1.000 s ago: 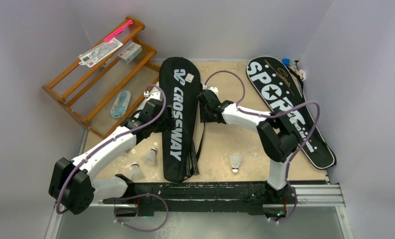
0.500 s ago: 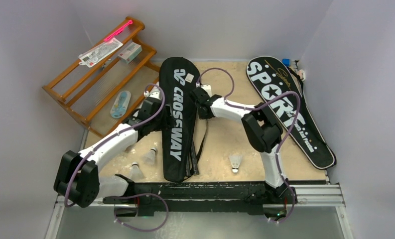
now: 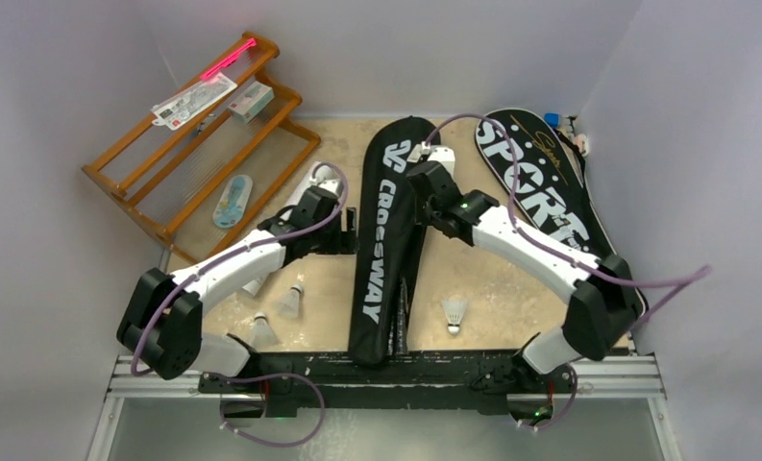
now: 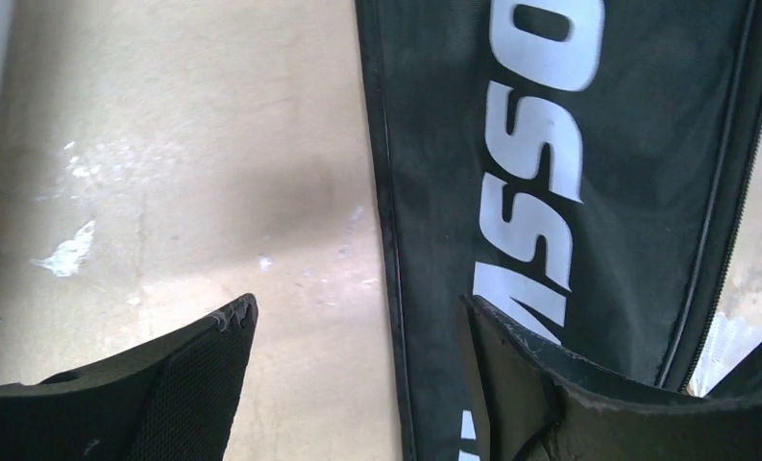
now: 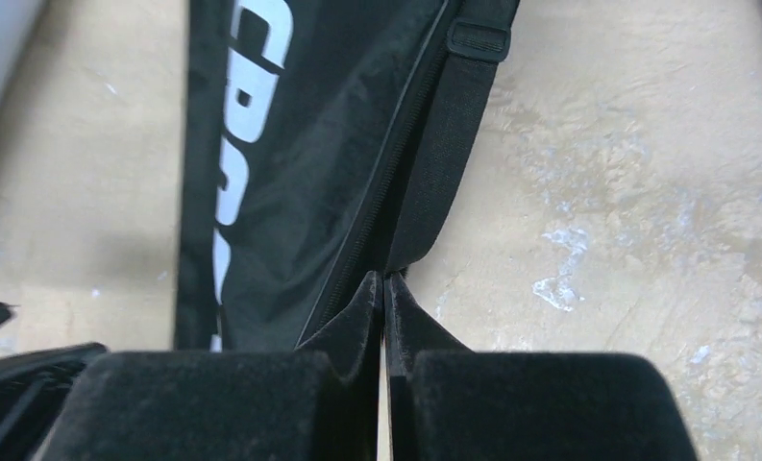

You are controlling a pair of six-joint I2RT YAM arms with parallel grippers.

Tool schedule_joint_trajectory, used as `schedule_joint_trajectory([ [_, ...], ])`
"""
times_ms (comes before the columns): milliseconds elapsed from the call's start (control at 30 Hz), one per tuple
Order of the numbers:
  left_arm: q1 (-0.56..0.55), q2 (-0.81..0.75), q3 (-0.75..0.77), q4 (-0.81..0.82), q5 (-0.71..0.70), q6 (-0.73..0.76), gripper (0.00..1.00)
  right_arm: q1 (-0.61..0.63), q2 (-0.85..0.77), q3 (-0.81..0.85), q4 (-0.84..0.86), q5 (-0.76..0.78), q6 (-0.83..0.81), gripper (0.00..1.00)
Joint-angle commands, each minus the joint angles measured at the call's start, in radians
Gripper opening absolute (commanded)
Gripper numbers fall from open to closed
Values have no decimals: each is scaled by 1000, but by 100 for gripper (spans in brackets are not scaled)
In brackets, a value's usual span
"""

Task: Pack up the badminton gear
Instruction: Adjust the racket bag at the center of the board.

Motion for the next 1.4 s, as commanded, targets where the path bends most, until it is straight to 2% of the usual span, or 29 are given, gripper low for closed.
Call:
schedule_joint_trajectory([
  [0,-102,2,117,-48,-101,43,74,0,-92,-8,6,18,-24,0],
  [333,-233,-29,188,-63,29,6,76,-1,-123,117,-39,-43,-79,0],
  [667,-388,82,210,-88,-83,-51,78,-1,-152,90,-60,-89,-62,0],
  [900,-408,188,253,-137,-151,-96,78,0,-187,96,-58,-94,-62,0],
  [967,-407,223,253,-136,-166,-103,73,0,-191,95,-65,-108,-64,0],
  [1067,-407,259,256,-166,-236,-120,59,-1,-195,87,-86,-91,-64,0],
  [1200,-390,244,251,-184,-300,-107,34,-4,-224,38,-99,-81,-51,0],
  [1367,-321,197,228,-128,-240,-61,2,-10,-273,-73,-89,-113,-30,0],
])
